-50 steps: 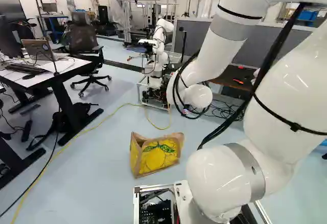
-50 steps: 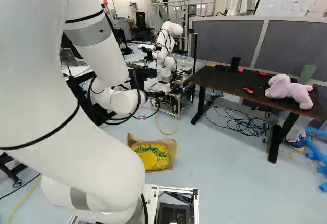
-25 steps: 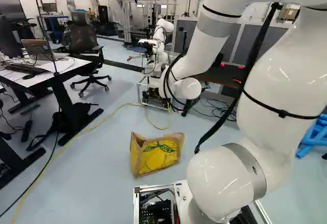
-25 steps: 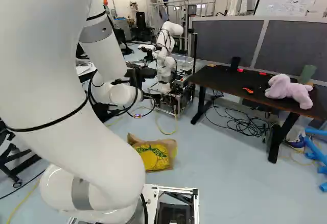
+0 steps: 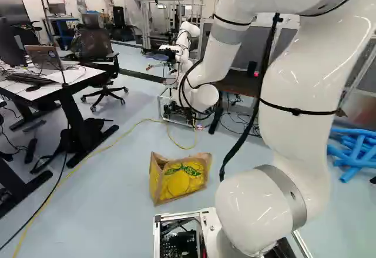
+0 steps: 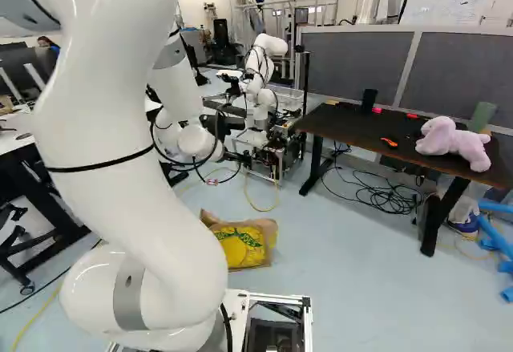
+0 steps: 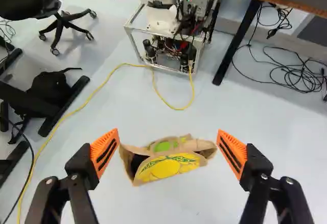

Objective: Pick up the bag on the ground and place it on the table

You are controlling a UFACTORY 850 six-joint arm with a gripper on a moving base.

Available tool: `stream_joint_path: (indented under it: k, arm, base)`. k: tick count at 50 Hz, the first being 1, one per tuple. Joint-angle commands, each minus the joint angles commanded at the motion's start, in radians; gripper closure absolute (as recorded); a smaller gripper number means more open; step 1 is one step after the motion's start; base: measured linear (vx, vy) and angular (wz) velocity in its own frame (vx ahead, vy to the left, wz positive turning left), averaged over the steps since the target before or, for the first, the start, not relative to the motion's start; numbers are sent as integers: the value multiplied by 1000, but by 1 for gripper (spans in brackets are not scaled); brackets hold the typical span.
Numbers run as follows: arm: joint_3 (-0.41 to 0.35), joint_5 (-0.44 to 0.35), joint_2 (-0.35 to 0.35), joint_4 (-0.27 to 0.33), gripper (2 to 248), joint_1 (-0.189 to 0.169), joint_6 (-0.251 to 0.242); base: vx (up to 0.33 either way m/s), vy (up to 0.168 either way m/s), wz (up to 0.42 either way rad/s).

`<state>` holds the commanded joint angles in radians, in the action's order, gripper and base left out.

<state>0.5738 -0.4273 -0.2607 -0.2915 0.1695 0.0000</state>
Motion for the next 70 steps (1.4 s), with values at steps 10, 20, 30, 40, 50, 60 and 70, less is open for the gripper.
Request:
stream_joint_path:
  k: [10,20,30,40,50,60,70]
  arm:
    - [65,64,-78,-56,3,2,0]
    - [131,119,-153,-106,3,9,0]
    - [198,171,-226,-154,3,17,0]
    - [266,222,-297,-199,3,24,0]
    - [334,272,-365,-234,3,31,0]
    - [404,322,-433,-263,3,41,0]
    - [473,368,-497,-281,3,52,59]
  base:
    - [0,0,0]
    - [0,0,0]
    - [0,0,0]
    - [0,0,0]
    - [0,0,0]
    - [0,0,0]
    - [0,0,0]
